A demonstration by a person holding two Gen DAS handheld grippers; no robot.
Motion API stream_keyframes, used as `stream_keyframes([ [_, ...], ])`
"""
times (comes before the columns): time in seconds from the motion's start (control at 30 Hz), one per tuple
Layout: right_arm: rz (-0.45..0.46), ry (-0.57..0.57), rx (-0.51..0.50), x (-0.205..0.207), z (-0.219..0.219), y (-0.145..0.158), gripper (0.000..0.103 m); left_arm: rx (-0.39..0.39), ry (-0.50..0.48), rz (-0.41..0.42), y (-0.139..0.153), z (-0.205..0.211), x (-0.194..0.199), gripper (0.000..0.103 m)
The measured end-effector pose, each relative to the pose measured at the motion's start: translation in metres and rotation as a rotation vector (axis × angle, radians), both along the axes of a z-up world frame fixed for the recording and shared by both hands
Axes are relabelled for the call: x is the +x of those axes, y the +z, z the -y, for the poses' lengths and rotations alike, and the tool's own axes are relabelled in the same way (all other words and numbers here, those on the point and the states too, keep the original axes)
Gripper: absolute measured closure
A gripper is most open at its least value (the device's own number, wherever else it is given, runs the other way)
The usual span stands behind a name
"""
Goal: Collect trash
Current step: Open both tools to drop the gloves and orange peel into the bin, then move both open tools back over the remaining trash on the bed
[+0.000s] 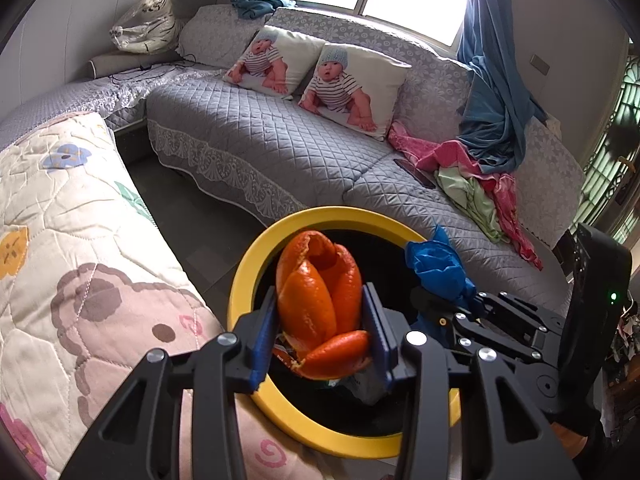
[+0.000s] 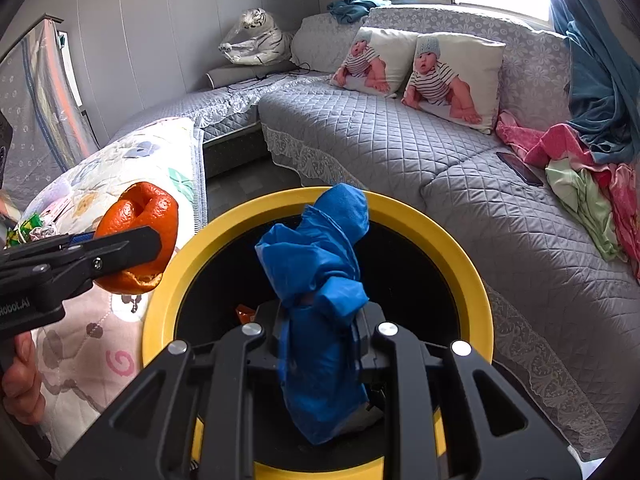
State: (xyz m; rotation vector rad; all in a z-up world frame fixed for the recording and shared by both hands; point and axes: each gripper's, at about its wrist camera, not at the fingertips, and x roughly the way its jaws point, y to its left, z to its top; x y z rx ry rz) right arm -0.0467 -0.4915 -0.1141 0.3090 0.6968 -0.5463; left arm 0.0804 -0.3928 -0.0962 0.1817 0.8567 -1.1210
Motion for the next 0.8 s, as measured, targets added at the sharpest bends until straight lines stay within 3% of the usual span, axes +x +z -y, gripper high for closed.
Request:
stream_keyframes([
  [0.27,-0.01,-0.015,0.011,-0.002,0.006,-0.006,0.08,0.005,0.02,-0.016,-0.005,0.003,0.003,0.061],
  [0.37,-0.017,-0.025,-0.009,-0.003,0.006,-0.006,0.07,-0.01,0.057,-0.022,-0.003,-0.001,0.007,0.047],
  [0.4,-0.014,-0.03,-0.009,-0.005,0.006,-0.006,0.058,-0.013,0.07,-0.018,-0.002,-0.002,0.008,0.039],
  [0.47,-0.006,-0.042,-0.015,-0.007,0.006,-0.004,0.045,-0.024,0.093,-0.008,0.002,-0.006,0.01,0.028],
  [0.53,-0.008,-0.054,-0.036,-0.009,0.006,-0.001,0.045,-0.033,0.11,-0.002,0.005,-0.011,0.013,0.022],
  [0.6,0.002,-0.065,-0.043,-0.011,0.006,0.002,0.038,-0.053,0.139,-0.004,0.008,-0.019,0.018,0.013],
  [0.8,0.032,-0.017,-0.074,-0.007,-0.006,0.013,0.036,-0.097,0.201,0.01,0.027,-0.051,0.042,0.008],
])
